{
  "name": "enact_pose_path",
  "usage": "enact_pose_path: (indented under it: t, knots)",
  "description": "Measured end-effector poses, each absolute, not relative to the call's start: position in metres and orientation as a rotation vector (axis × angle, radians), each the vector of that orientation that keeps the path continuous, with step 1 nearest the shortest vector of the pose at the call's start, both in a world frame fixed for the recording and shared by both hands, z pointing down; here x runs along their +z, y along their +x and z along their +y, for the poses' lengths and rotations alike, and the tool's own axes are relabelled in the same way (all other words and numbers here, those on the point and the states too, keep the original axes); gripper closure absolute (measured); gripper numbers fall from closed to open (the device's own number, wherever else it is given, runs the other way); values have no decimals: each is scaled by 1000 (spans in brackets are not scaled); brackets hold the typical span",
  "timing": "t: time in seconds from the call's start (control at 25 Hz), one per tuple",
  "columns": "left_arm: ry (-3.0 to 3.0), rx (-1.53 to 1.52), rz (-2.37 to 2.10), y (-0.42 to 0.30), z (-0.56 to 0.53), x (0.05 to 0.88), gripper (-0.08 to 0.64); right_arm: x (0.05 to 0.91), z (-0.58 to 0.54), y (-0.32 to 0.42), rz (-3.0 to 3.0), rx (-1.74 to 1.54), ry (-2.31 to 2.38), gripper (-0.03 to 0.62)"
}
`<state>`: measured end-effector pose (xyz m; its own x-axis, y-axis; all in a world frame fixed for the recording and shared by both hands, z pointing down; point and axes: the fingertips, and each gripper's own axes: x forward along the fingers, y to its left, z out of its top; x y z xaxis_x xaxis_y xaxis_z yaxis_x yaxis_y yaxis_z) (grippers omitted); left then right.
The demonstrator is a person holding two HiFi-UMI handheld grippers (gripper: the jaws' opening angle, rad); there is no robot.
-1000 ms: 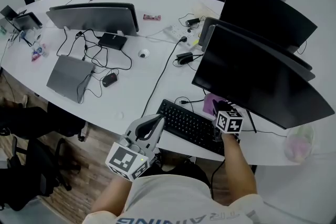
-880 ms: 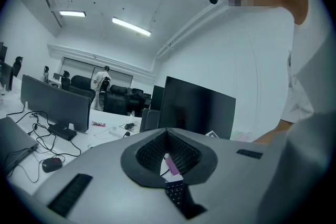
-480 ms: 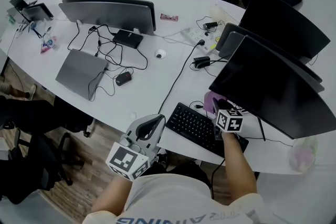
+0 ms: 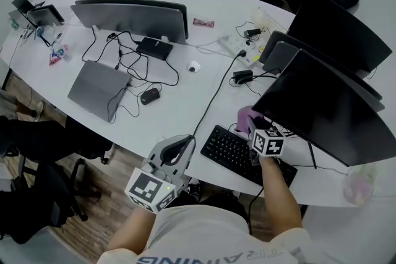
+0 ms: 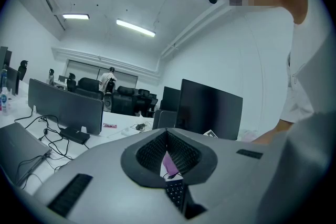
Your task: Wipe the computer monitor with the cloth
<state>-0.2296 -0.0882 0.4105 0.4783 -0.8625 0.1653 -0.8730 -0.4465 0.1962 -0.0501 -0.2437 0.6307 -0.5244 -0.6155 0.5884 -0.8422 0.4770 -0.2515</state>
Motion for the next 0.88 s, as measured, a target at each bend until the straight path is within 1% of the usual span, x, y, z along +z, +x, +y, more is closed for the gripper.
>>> enact_pose_path:
  t: [0.2,0.4,0.88]
  knots:
    - [2485,52,-1470,-229,-90,409,552,617,-231,-59,-2347,708,1188,525]
    - [2528,34,-1427,-215,-95,403,552,582,-210,-59,-2424,634,1197,525]
    - [2672,-23,-1259,-156,-99,380,552,469,-145,3,-2545,373,1423,525]
